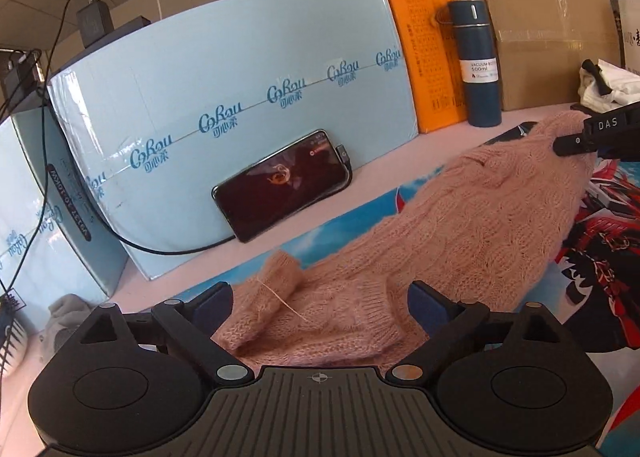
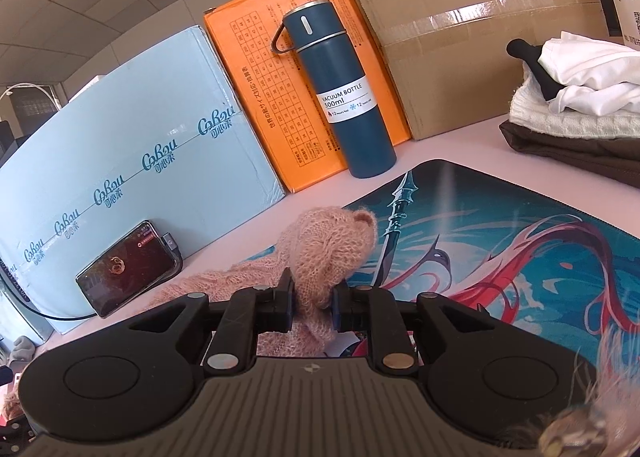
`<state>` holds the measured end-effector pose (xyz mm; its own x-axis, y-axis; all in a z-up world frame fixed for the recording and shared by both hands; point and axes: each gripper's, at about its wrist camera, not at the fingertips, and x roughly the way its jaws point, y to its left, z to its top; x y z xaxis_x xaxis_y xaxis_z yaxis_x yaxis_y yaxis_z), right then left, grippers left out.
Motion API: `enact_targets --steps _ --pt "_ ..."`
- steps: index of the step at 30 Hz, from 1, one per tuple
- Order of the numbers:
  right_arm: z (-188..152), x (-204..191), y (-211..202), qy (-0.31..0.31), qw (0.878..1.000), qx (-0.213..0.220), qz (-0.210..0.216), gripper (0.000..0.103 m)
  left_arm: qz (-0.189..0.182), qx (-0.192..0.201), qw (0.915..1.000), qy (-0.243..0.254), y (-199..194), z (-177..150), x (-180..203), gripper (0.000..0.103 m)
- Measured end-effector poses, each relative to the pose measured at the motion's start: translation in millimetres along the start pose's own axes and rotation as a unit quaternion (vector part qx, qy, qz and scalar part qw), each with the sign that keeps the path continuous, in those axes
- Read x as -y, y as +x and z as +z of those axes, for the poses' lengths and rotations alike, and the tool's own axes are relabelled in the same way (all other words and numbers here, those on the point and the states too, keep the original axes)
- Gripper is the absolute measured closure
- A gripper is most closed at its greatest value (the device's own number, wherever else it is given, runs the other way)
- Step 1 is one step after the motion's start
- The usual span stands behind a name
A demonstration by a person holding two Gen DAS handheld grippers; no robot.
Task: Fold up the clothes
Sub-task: 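Carry the sweater with both tools and spread it over the mouse pad, then lower the sweater edge with the left tool and open it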
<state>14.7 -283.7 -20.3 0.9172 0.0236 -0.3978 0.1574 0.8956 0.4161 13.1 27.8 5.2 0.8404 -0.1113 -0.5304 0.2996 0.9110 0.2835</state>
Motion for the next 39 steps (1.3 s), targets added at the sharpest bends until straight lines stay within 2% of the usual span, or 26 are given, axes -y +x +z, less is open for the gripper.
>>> enact_targets --steps 3,7,8,9,11,13,16,19,22,26,30,34,39 --pt "0 0 2 -0.001 1.0 -0.003 0.0 0.087 -0.002 -0.037 0.9992 -0.016 16 -7 0 0.007" --pt "-1 0 5 -0.004 1.0 -0.013 -0.002 0.087 -0.008 -0.049 0.9973 -0.054 21 -12 -8 0.01" --pt "-1 0 6 -0.004 1.0 -0.014 -0.003 0.086 -0.01 -0.05 0.9965 -0.067 21 -12 -12 0.015" --pt "-1 1 7 -0.005 1.0 -0.015 -0.004 0.086 -0.009 -0.051 0.9955 -0.08 22 -13 -16 0.025" --pt "-2 1 8 -0.007 1.0 -0.017 -0.006 0.086 -0.004 -0.052 0.9932 -0.104 22 -14 -25 0.061" --pt "-2 1 9 -0.009 1.0 -0.019 -0.009 0.086 0.007 -0.051 0.9916 -0.119 21 -16 -35 0.078" --pt "-2 1 10 -0.009 1.0 -0.023 -0.009 0.086 0.015 -0.039 0.9897 -0.137 16 -20 -46 0.085" --pt "-2 2 11 -0.008 1.0 -0.025 -0.009 0.086 0.059 -0.017 0.9894 -0.132 8 -18 -51 0.086" --pt "0 2 11 -0.01 1.0 -0.021 -0.01 0.086 0.098 0.009 0.9847 -0.144 -2 -17 -62 0.086" --pt "2 1 10 -0.017 1.0 -0.01 -0.012 0.087 0.136 0.044 0.9735 -0.179 -14 -17 -82 0.087" --pt "13 -2 10 -0.028 0.999 0.015 -0.033 0.088 0.165 0.072 0.9627 -0.202 -22 -16 -96 0.087" --pt "29 1 16 -0.02 0.998 0.028 -0.049 0.088 0.143 0.102 0.9526 -0.248 -23 -17 -111 0.088" --pt "41 -3 24 -0.03 0.997 0.048 -0.06 0.088 0.098 0.121 0.9349 -0.319 -16 -29 -131 0.088"
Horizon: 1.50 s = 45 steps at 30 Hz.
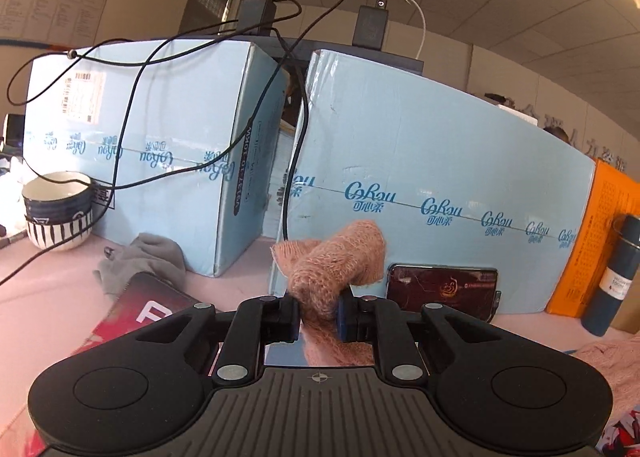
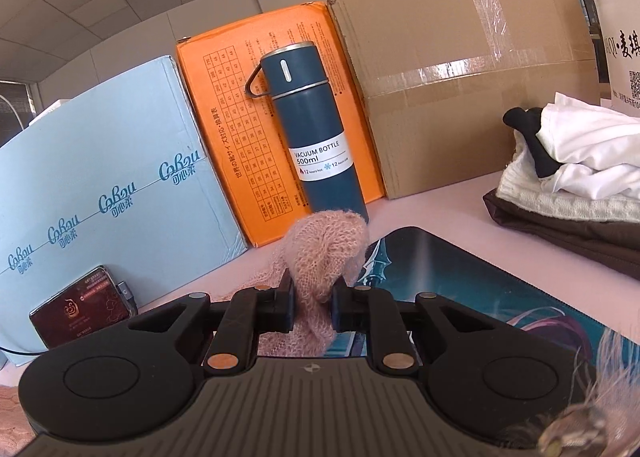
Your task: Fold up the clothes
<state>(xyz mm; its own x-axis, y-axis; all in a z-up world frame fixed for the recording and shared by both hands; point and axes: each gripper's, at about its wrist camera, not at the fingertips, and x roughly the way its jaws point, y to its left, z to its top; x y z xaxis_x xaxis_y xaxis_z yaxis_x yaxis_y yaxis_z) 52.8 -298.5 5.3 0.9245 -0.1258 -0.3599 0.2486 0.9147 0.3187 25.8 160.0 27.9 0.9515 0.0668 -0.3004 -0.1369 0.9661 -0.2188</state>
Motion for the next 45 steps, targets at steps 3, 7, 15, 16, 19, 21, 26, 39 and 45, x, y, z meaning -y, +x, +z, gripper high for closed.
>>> enact_targets --steps 3,7,15,16,19,21,26,39,45 --pt "1 3 4 0.008 1.0 0.0 -0.002 0.088 -0.004 -0.025 0.9994 -0.025 6 -8 -9 0.088" --pt "-5 13 10 0.027 0.999 -0.021 -0.005 0.088 0.003 -0.074 0.9967 -0.033 16 -19 -18 0.086" --pt "-9 21 13 0.03 0.998 -0.047 -0.009 0.088 0.059 -0.136 0.9887 -0.022 24 -20 -50 0.067" --pt "-9 22 13 0.03 0.998 -0.052 -0.012 0.088 0.073 -0.142 0.9871 -0.013 26 -19 -54 0.067" --pt "-8 22 14 0.023 0.997 -0.062 -0.027 0.077 0.119 -0.145 0.9822 0.017 27 -17 -58 0.067" --pt "-7 22 14 0.016 0.997 -0.06 -0.041 0.054 0.123 -0.114 0.985 0.042 21 -10 -49 0.056" --pt "-4 25 7 0.02 0.998 -0.035 -0.052 0.032 0.012 -0.048 0.9938 0.1 17 4 8 0.027" --pt "0 44 -1 0.135 0.974 -0.1 0.15 0.017 -0.318 -0.15 0.9073 0.23 80 -46 192 0.019" --pt "0 51 2 0.173 0.953 -0.139 0.204 0.017 -0.34 -0.21 0.8837 0.244 99 -67 215 0.024"
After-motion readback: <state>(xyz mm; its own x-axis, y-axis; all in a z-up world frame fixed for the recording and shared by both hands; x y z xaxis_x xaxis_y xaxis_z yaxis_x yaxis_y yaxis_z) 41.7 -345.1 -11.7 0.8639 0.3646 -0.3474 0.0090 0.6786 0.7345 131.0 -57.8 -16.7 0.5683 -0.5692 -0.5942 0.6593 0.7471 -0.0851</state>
